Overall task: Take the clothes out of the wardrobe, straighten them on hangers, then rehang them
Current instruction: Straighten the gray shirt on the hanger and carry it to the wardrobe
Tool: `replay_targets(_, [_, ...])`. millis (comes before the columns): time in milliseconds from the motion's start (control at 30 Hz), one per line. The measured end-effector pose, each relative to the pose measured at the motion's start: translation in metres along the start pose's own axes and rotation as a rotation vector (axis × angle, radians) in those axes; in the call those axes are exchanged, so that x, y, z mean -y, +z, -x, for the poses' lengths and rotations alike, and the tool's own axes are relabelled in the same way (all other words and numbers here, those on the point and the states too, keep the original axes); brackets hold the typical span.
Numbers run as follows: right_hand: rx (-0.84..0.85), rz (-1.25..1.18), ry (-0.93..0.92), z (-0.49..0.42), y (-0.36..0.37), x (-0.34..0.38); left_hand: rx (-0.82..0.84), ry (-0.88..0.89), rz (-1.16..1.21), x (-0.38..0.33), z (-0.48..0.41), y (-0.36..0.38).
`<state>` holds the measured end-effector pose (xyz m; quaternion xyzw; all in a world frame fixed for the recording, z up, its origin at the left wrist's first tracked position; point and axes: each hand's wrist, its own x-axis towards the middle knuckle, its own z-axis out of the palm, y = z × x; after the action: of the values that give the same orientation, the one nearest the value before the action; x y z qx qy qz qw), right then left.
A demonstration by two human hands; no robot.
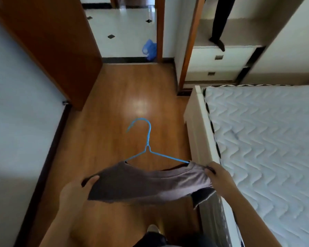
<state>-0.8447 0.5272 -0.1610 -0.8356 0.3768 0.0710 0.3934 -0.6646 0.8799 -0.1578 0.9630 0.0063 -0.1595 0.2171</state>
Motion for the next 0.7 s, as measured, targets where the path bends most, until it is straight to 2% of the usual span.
replay_targets(100, [0.001, -0.026, -0.009, -0.038, -0.005, 0.023, -0.057, 0.132, -0.025, -0.019, -0.027, -0.014])
replay_targets(233, [-0.056, 0.034, -0.017, -0.097, -0.027, 0.037, -0.125, 0.221, -0.116, -0.072, -0.075, -0.020])
replay_targets(333, [-0.150, 0.025, -0.049, -0.154, -0.052, 0.046, -0.147, 0.281, -0.164, -0.129, -0.116, -0.024])
replay_targets(567, [-0.266, -0.047, -0.070, -0.305, -0.134, 0.097, -0.198, 0.350, -0.047, -0.277, -0.233, -0.035])
replay_targets(700, [-0.348, -0.081, 0.010, -0.363, -0.174, 0.115, -0.149, 0.442, -0.056, -0.343, -0.292, -0.036])
